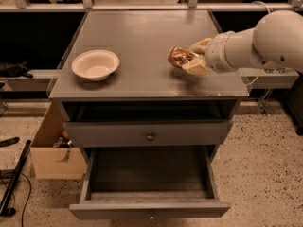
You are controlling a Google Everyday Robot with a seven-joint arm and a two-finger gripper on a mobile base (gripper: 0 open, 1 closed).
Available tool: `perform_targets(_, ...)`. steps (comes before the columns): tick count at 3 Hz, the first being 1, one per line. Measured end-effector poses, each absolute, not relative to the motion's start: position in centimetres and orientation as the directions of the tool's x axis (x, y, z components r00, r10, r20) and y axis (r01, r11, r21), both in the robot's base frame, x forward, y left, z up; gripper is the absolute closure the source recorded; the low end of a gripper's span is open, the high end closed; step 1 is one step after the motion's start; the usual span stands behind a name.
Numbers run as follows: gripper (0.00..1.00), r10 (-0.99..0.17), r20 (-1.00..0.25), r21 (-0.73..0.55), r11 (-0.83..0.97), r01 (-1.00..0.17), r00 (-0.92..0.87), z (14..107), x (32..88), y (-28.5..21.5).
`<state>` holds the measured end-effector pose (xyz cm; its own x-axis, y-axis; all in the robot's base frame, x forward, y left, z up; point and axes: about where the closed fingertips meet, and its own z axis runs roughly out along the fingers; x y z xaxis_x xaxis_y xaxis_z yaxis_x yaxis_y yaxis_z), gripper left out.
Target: Pick orange can from middle drawer and place on counter
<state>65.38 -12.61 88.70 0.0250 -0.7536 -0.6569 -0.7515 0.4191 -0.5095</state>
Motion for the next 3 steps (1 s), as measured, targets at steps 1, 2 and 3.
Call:
perform_targets(1,0.04,-0.754,-0.657,-0.509,0.419,-0.752,0.025,88.7,65.38,-12.6)
perform_targets(2,0.0,-0.754,-0.657,-0.509,0.419,-0.752,0.025,88.7,65.38,-12.59)
perform_targets(3,0.0,-0.754,-0.657,-0.509,0.419,-0.752,0.025,88.7,65.38,-12.59)
